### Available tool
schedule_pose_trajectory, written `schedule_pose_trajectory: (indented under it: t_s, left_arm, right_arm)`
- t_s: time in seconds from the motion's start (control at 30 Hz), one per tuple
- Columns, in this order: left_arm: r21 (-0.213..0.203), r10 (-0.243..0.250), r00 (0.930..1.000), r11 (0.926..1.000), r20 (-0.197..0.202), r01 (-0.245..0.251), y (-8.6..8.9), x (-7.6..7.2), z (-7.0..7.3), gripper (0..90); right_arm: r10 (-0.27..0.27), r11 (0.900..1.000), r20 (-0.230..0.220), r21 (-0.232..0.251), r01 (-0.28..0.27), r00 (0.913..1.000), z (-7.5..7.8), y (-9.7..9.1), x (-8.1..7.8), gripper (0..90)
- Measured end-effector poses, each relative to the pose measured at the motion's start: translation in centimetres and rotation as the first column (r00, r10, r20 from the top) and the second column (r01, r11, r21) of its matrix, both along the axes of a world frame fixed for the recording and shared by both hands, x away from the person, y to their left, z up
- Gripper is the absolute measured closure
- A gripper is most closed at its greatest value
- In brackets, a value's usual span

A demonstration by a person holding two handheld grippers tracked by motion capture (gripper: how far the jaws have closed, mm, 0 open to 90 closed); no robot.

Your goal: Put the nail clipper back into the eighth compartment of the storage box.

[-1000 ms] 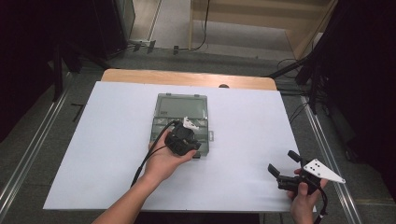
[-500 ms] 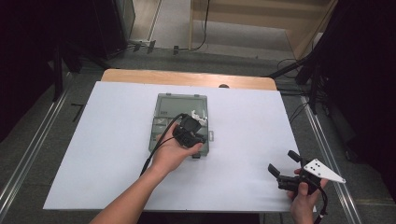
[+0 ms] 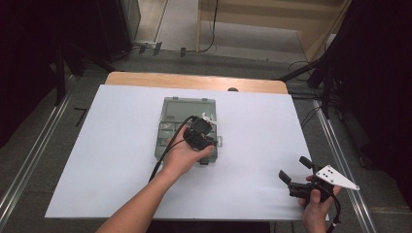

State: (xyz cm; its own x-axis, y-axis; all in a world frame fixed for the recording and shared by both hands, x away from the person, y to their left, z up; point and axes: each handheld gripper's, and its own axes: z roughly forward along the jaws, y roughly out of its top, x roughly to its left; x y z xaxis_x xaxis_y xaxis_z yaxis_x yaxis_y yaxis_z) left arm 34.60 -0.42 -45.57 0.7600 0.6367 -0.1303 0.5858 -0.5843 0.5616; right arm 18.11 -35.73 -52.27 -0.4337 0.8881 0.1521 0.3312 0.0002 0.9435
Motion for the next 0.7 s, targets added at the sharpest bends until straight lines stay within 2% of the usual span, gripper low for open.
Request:
schedule_pose_trajectory:
  t_s: [0.07,0.13,0.17,0.2,0.27,0.3,0.33,0.37,0.4,0.43,0.5,0.53,0.57,0.6,0.7]
  left_arm:
    - [-0.006,0.019,0.9998,0.9998,0.001,-0.019,0.1,0.1,-0.1,75.6]
    - [-0.021,0.016,0.9997,0.9996,-0.019,-0.017,0.2,0.2,-0.1,58.3]
    - [-0.026,0.018,0.9998,0.9995,-0.007,-0.019,0.3,0.2,0.0,51.4]
    - [-0.026,0.018,0.9998,0.9995,-0.007,-0.019,0.3,0.2,0.0,45.9]
    - [-0.076,0.026,0.9997,0.9968,-0.001,-0.025,0.6,0.1,0.3,36.1]
    - [-0.076,0.026,0.9997,0.9968,-0.001,-0.025,0.6,0.1,0.3,32.0]
    - [-0.132,0.036,0.9993,0.9905,-0.013,-0.037,1.0,0.1,0.6,28.6]
    - [-0.162,0.041,0.9990,0.9858,-0.018,-0.044,1.3,0.1,0.7,25.7]
    - [-0.162,0.041,0.9990,0.9858,-0.018,-0.044,1.3,0.1,0.7,22.6]
    - [-0.201,0.051,0.9985,0.9782,-0.021,-0.054,1.7,0.1,0.8,19.4]
    - [-0.204,0.049,0.9987,0.9777,-0.009,-0.050,1.9,0.0,0.8,10.1]
    - [-0.208,0.041,0.9991,0.9772,-0.005,-0.041,2.1,-0.1,0.8,10.1]
    - [-0.215,0.041,0.9991,0.9758,-0.003,-0.041,2.3,-0.2,0.8,4.7]
    - [-0.240,0.025,0.9997,0.9705,0.009,-0.022,2.7,-0.5,0.7,0.0]
    - [-0.254,0.035,0.9991,0.9667,0.025,-0.027,3.1,-0.8,0.8,0.0]
  right_arm:
    - [0.000,1.0000,0.000,0.000,0.000,1.0000,0.0,0.0,0.0,0.0]
    - [0.000,1.0000,0.000,0.000,0.000,1.0000,0.0,0.0,0.0,0.0]
    - [0.000,1.0000,0.000,0.000,0.000,1.0000,0.0,0.0,0.0,0.0]
    - [0.000,1.0000,0.000,0.000,0.000,1.0000,0.0,0.0,0.0,0.0]
    - [0.000,1.0000,0.000,0.000,0.000,1.0000,0.0,0.0,0.0,0.0]
    - [0.000,1.0000,0.000,-0.001,0.000,1.0000,0.0,0.0,0.0,0.0]
    - [0.000,1.0000,-0.001,-0.001,0.000,1.0000,0.0,0.0,0.0,0.0]
    - [-0.001,1.0000,-0.002,-0.002,0.001,1.0000,0.0,0.0,0.0,0.0]
    - [-0.001,1.0000,-0.002,-0.002,0.001,1.0000,0.0,0.0,0.0,0.0]
    - [-0.001,1.0000,-0.002,-0.003,0.001,1.0000,0.0,0.0,0.0,0.0]
    - [-0.001,1.0000,-0.002,-0.004,0.001,1.0000,0.0,0.0,0.0,0.0]
    - [-0.001,1.0000,-0.002,-0.004,0.001,1.0000,0.0,0.0,0.0,0.0]
    - [0.000,1.0000,-0.001,-0.003,0.000,1.0000,0.0,0.0,0.0,0.0]
    - [-0.001,1.0000,-0.002,-0.004,0.001,1.0000,0.0,0.0,0.0,0.0]
    - [-0.001,1.0000,-0.002,-0.006,0.001,1.0000,0.0,0.0,0.0,0.0]
